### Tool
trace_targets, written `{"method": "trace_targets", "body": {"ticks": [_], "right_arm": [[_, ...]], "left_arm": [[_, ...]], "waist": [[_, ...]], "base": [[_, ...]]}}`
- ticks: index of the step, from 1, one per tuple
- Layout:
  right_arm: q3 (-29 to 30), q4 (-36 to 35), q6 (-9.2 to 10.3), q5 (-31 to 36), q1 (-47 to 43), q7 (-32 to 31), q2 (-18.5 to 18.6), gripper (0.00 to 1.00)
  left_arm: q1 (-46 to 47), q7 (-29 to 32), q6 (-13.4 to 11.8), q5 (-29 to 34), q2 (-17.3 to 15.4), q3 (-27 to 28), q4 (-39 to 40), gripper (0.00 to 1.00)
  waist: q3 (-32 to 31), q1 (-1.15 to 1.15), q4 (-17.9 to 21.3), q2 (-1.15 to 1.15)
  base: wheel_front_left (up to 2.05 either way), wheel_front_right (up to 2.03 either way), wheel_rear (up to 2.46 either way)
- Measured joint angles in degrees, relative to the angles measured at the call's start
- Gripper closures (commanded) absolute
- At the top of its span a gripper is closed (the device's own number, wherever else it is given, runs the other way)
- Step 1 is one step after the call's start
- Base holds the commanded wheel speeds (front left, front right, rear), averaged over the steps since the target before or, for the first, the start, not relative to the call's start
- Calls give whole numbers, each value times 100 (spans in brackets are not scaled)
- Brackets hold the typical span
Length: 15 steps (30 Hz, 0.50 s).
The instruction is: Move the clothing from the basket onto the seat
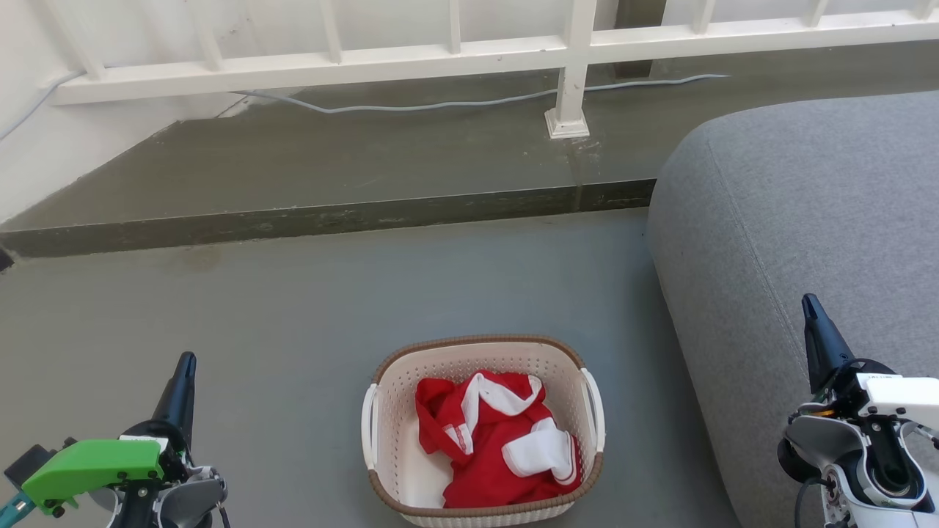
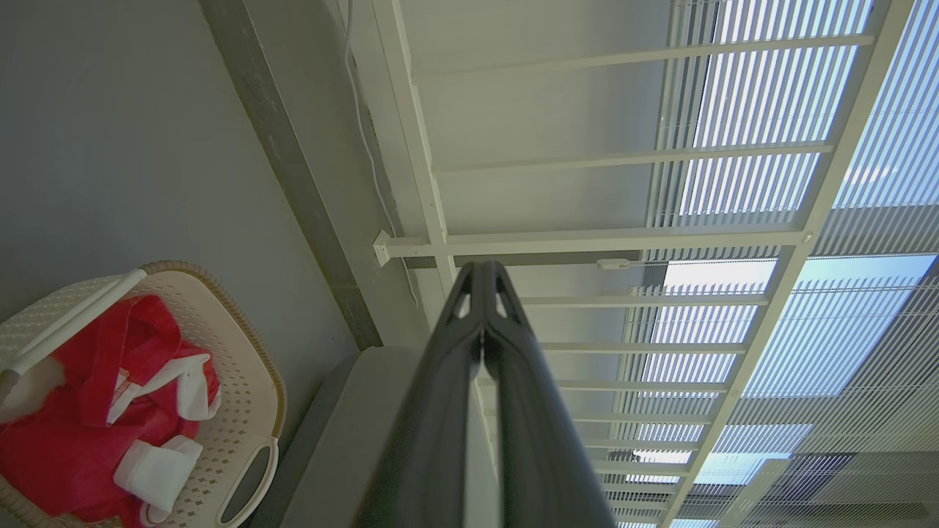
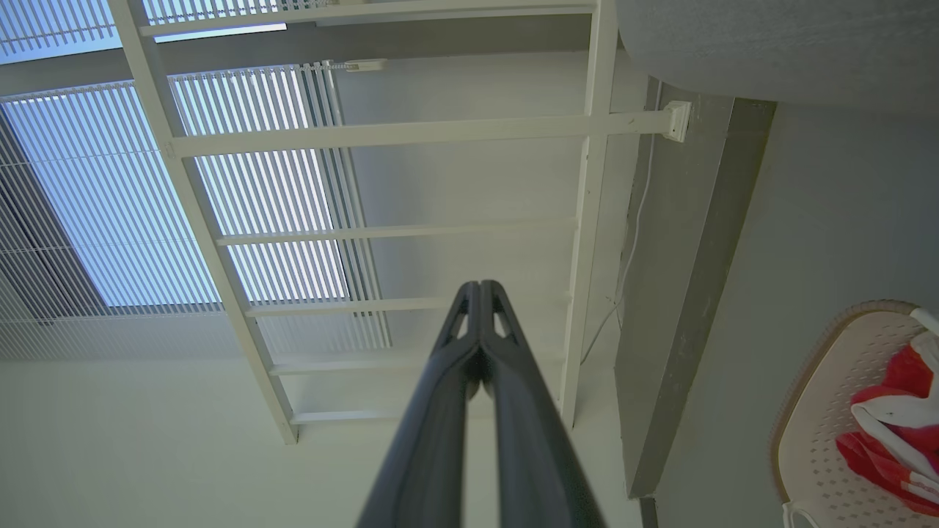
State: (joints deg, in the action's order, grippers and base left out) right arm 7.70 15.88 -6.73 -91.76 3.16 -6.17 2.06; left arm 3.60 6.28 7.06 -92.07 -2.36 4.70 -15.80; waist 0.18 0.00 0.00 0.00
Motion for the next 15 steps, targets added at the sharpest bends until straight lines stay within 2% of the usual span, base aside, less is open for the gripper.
{"method": "trace_targets", "body": {"ticks": [15], "right_arm": [[0, 0, 0, 0, 0, 0, 0, 100]], "left_arm": [[0, 0, 0, 0, 0, 0, 1, 100]], "waist": [[0, 0, 0, 0]], "base": [[0, 0, 0]]}}
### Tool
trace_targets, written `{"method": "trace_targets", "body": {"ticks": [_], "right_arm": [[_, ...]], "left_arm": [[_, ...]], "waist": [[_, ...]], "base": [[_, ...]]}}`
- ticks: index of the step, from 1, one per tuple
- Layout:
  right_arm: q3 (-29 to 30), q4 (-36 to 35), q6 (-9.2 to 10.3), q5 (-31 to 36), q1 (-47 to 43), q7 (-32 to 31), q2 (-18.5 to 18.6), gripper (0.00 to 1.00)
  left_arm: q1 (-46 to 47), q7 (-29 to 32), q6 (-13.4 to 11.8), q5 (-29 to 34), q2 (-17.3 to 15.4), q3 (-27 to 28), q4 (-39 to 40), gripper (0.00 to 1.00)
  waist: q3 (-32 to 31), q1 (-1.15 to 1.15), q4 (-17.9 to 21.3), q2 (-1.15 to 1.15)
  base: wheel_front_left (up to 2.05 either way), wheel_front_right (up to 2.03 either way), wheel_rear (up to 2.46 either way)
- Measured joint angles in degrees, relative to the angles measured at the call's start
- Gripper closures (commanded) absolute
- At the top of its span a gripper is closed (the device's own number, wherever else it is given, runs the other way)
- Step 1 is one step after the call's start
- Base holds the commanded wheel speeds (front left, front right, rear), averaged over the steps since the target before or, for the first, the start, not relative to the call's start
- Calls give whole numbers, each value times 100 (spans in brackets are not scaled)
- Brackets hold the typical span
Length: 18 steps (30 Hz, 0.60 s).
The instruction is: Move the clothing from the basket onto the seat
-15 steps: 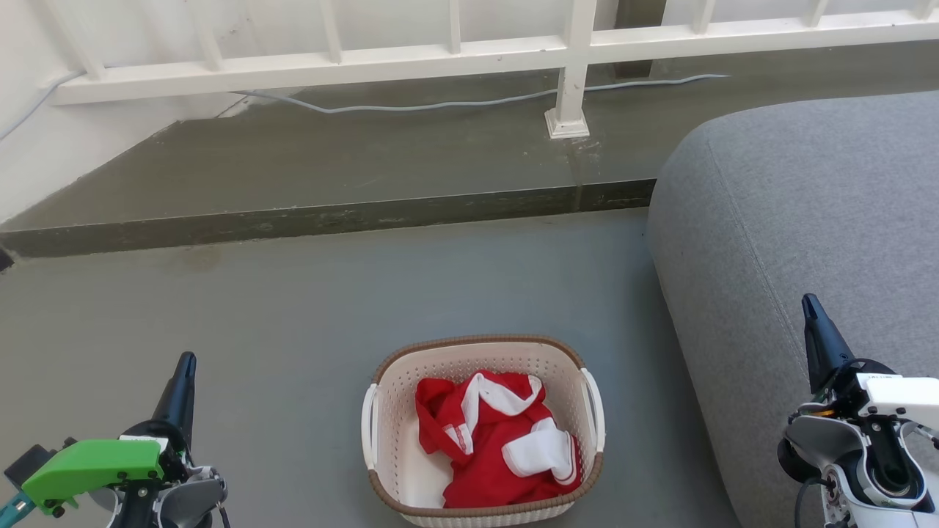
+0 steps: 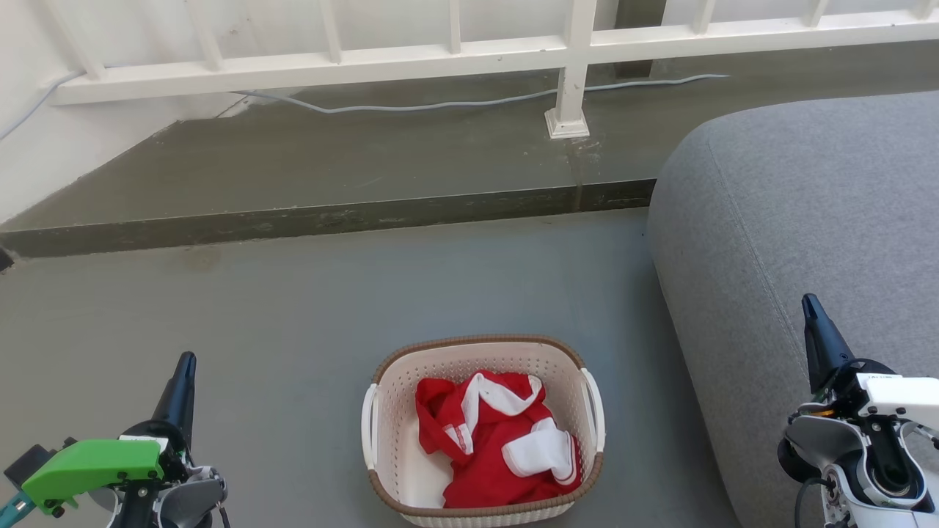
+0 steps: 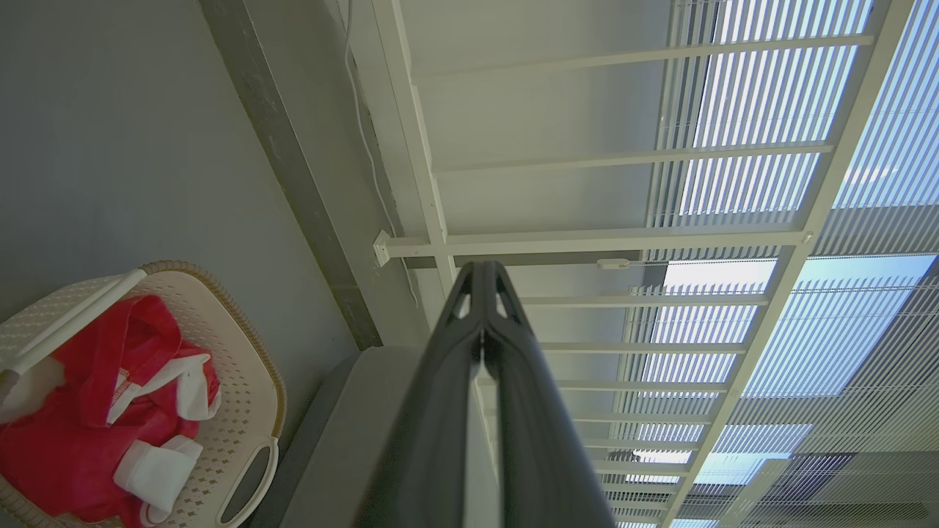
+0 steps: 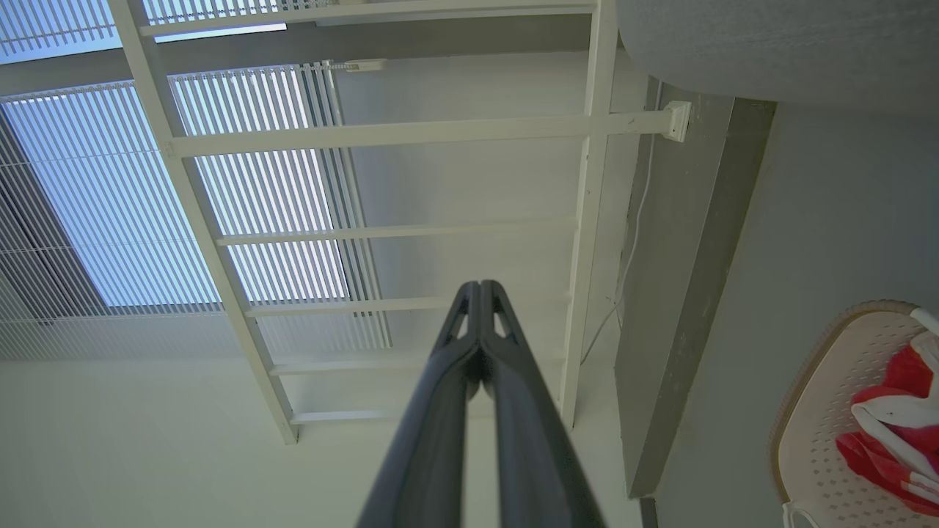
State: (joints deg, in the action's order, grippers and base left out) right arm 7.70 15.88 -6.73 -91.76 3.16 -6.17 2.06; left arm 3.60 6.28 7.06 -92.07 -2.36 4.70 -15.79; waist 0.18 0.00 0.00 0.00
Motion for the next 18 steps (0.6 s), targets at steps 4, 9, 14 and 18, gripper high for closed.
{"method": "trace_targets", "body": {"ticks": [4, 9, 14, 18], "right_arm": [[0, 0, 0, 0, 0, 0, 0, 100], [0, 0, 0, 0, 0, 0, 0, 100], [0, 0, 0, 0, 0, 0, 0, 100], [0, 0, 0, 0, 0, 0, 0, 0]], "left_arm": [[0, 0, 0, 0, 0, 1, 0, 100], [0, 0, 0, 0, 0, 1, 0, 100], [0, 0, 0, 0, 0, 1, 0, 100], [0, 0, 0, 0, 0, 2, 0, 0]], "waist": [[0, 0, 0, 0], [0, 0, 0, 0], [0, 0, 0, 0], [0, 0, 0, 0]], "base": [[0, 0, 0], [0, 0, 0], [0, 0, 0], [0, 0, 0]]}}
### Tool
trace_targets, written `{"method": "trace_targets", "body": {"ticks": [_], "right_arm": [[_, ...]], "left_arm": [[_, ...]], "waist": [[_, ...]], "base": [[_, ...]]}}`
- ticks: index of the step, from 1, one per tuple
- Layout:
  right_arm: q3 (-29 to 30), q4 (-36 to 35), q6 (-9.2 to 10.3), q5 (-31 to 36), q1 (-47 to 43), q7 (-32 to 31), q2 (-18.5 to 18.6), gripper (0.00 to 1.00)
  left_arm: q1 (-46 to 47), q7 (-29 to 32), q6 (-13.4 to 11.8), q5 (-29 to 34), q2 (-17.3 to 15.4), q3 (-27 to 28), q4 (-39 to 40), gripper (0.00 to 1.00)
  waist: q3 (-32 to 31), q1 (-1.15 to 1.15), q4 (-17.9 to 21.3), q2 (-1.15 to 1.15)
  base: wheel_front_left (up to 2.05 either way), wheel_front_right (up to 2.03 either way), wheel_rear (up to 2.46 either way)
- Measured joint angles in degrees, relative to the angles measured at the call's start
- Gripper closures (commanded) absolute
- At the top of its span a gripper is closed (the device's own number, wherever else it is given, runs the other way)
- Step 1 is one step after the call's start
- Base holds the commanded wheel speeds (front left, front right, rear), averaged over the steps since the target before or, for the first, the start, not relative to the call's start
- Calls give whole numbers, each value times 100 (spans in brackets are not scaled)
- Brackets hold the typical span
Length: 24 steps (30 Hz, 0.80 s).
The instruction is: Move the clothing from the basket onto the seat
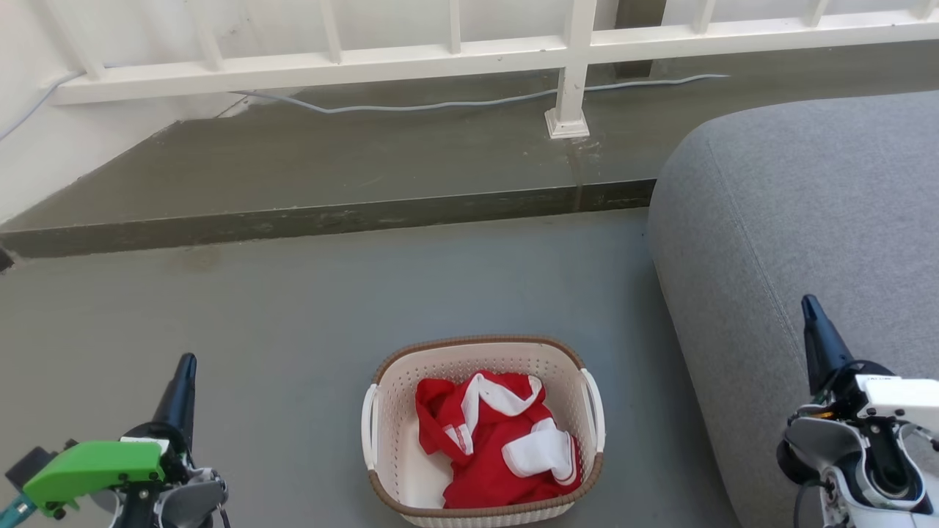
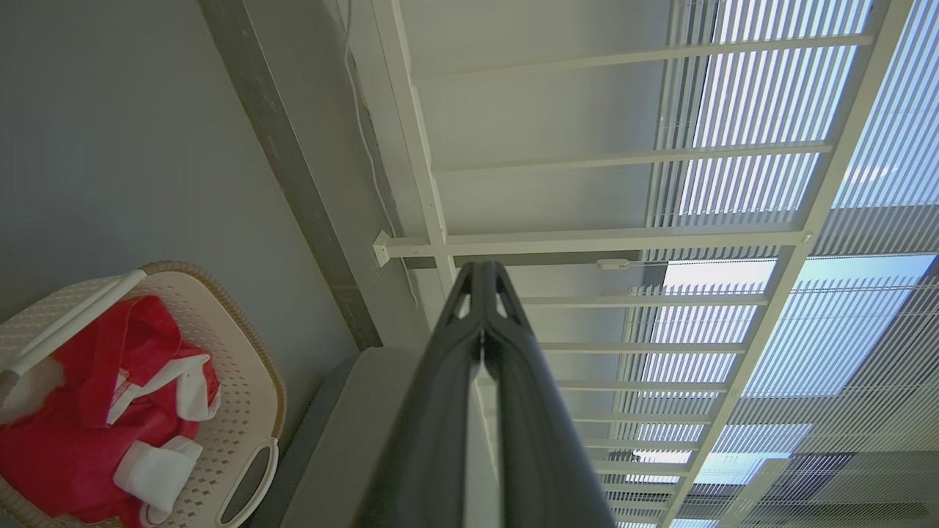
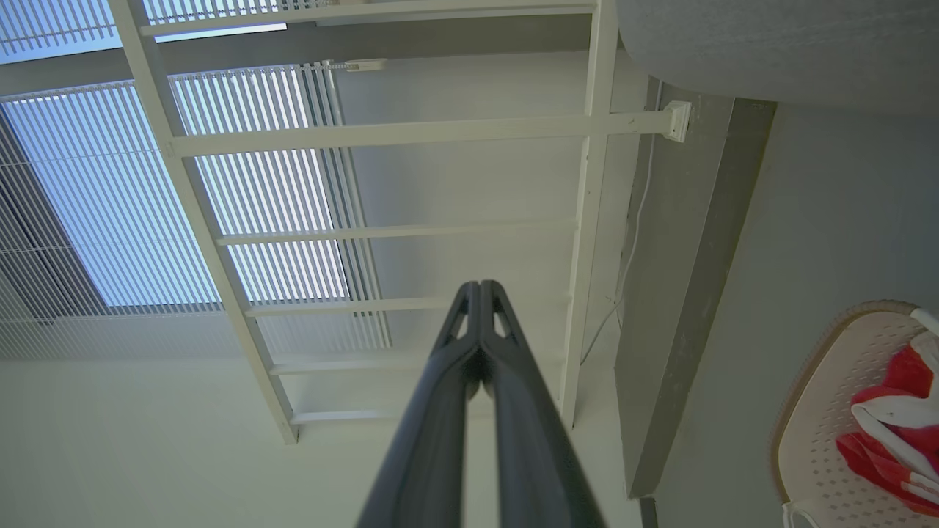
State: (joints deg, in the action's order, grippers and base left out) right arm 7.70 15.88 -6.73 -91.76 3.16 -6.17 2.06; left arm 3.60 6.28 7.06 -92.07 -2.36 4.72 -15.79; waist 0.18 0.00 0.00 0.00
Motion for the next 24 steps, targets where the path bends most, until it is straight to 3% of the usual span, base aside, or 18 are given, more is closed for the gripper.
{"method": "trace_targets", "body": {"ticks": [17, 24], "right_arm": [[46, 100, 25, 74, -186, 109, -44, 0], [25, 14, 25, 370, -186, 238, 43, 0]], "left_arm": [[-130, -149, -3, 20, 100, -216, -109, 0], [-116, -367, -3, 374, 60, -396, -42, 0]], "waist": [[4, 0, 37, 0], [4, 0, 54, 0]], "base": [[0, 0, 0], [0, 0, 0]]}}
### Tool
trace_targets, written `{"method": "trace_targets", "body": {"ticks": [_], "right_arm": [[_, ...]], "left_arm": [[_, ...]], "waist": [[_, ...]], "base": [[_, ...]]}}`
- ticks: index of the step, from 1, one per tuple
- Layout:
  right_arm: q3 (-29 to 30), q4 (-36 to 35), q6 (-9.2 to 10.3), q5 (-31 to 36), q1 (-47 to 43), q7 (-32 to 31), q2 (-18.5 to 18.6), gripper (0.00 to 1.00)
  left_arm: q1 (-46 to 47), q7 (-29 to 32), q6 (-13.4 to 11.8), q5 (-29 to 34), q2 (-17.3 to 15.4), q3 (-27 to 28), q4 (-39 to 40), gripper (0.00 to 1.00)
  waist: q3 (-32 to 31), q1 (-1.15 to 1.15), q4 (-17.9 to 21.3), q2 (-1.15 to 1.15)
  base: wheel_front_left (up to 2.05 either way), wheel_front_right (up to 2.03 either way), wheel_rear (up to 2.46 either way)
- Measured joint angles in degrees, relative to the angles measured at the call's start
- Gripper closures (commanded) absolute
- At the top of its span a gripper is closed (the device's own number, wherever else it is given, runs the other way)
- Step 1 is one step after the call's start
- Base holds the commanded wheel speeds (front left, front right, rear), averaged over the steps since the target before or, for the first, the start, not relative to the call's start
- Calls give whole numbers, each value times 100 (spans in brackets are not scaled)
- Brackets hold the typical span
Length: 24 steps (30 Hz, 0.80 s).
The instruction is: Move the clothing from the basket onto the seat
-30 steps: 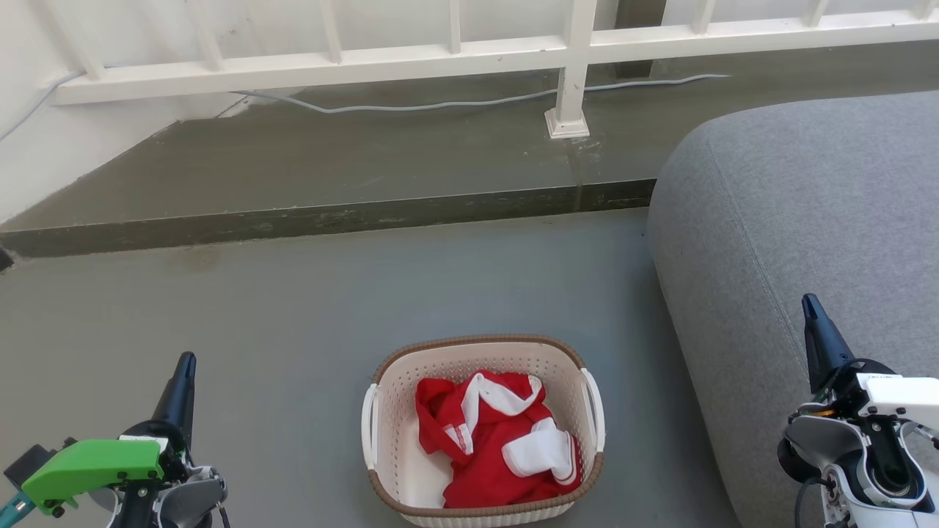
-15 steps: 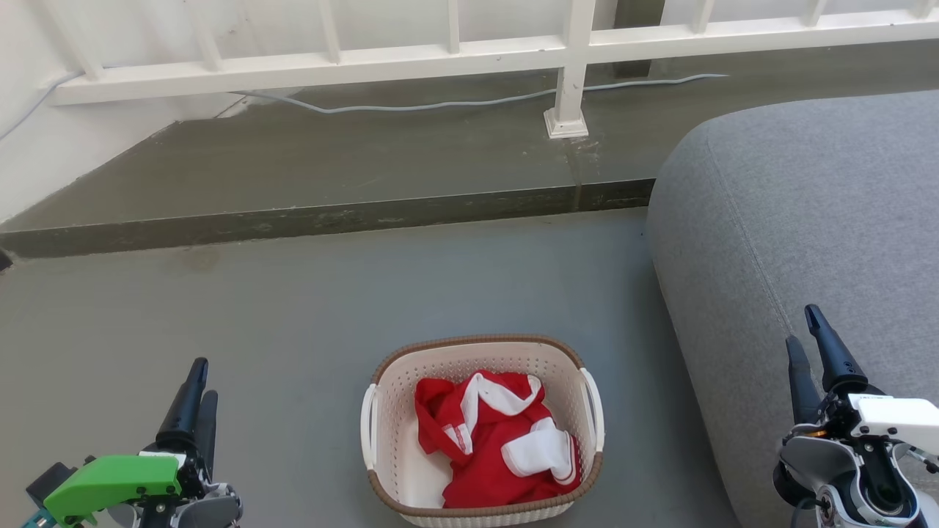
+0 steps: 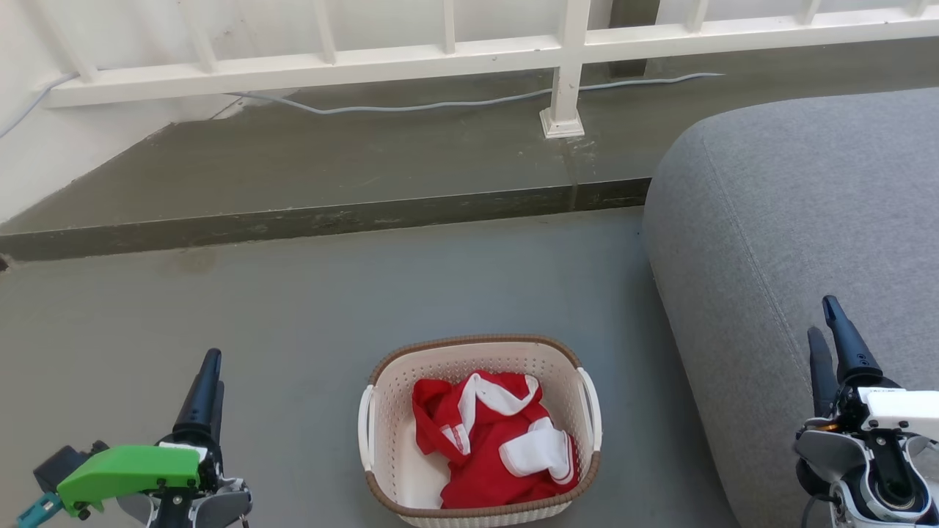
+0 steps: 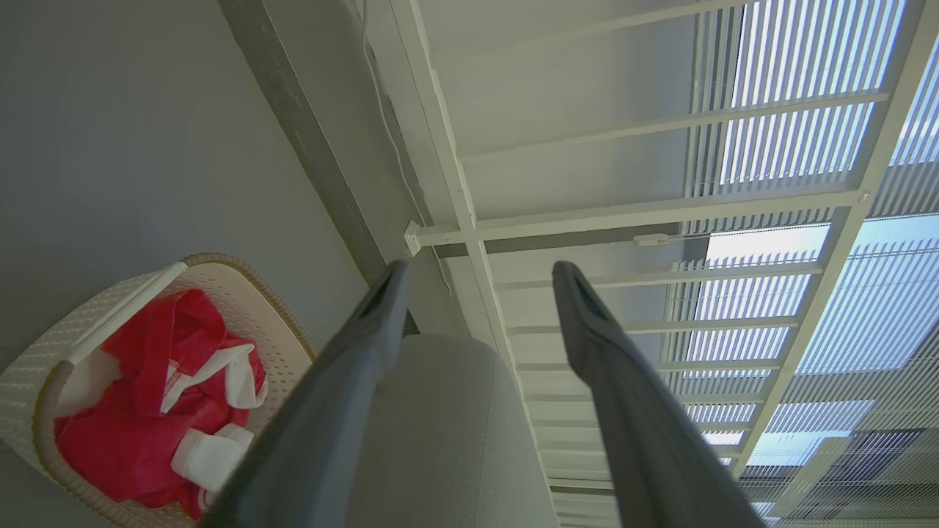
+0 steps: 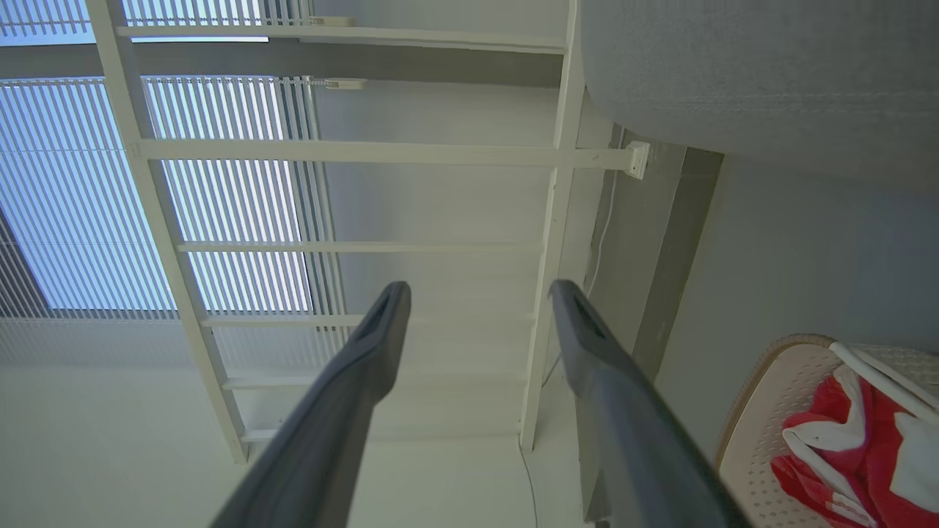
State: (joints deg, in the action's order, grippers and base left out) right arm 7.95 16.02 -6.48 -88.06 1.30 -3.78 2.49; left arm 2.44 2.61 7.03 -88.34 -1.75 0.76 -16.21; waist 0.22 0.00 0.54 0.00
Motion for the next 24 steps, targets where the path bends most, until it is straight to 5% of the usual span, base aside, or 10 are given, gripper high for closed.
{"method": "trace_targets", "body": {"ticks": [10, 24], "right_arm": [[-222, -92, -1, 827, 0, 285, 310, 0], [-649, -247, 62, 2438, 60, 619, 681, 0]], "left_arm": [[135, -213, -10, 920, -209, -315, 1, 0], [383, -481, -495, 2608, -335, -682, 224, 0]], "waist": [[-13, 0, 18, 0], [-8, 0, 59, 0]], "base": [[0, 0, 0], [0, 0, 0]]}}
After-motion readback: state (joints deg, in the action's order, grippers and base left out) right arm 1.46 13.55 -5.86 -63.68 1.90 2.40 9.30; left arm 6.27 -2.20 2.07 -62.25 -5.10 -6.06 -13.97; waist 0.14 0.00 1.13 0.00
